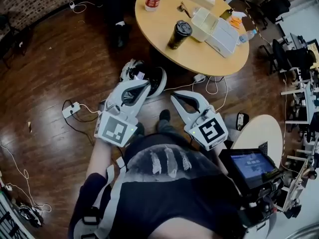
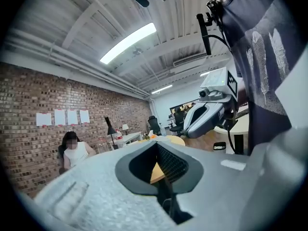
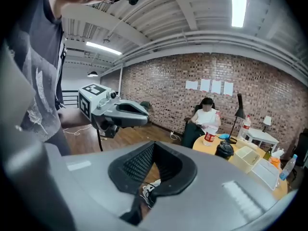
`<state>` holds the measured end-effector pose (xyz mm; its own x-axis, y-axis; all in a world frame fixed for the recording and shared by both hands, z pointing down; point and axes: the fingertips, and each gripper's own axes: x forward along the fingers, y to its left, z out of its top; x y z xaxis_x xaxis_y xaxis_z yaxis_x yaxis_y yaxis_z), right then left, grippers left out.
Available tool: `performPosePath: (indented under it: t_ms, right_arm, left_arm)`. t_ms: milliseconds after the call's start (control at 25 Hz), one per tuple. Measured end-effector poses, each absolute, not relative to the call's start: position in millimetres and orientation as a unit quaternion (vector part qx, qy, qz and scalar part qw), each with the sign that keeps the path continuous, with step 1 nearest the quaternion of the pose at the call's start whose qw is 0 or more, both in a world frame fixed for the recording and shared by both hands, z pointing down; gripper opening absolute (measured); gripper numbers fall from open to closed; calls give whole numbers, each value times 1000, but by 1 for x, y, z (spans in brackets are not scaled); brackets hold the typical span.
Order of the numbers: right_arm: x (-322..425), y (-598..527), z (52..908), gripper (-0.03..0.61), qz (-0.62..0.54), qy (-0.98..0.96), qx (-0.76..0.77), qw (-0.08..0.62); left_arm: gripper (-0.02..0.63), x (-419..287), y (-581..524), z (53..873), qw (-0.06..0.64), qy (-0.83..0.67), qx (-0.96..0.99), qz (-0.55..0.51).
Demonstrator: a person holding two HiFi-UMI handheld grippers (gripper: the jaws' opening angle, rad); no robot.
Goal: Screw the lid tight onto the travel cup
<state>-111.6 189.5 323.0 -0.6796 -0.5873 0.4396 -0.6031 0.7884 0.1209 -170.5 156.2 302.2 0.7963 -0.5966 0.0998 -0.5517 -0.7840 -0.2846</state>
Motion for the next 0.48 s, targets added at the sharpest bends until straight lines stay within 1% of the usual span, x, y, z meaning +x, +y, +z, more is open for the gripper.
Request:
performPosePath:
  t_ms: [200, 480]
  right_arm:
    - [-126, 173, 328, 6, 13, -923, 305, 233]
    - [-115, 139, 338, 6, 31, -929, 304, 209]
  left_arm:
    - [3, -180, 143, 303, 120, 311, -937, -103]
    - [3, -166, 118, 308, 108, 312, -934, -135]
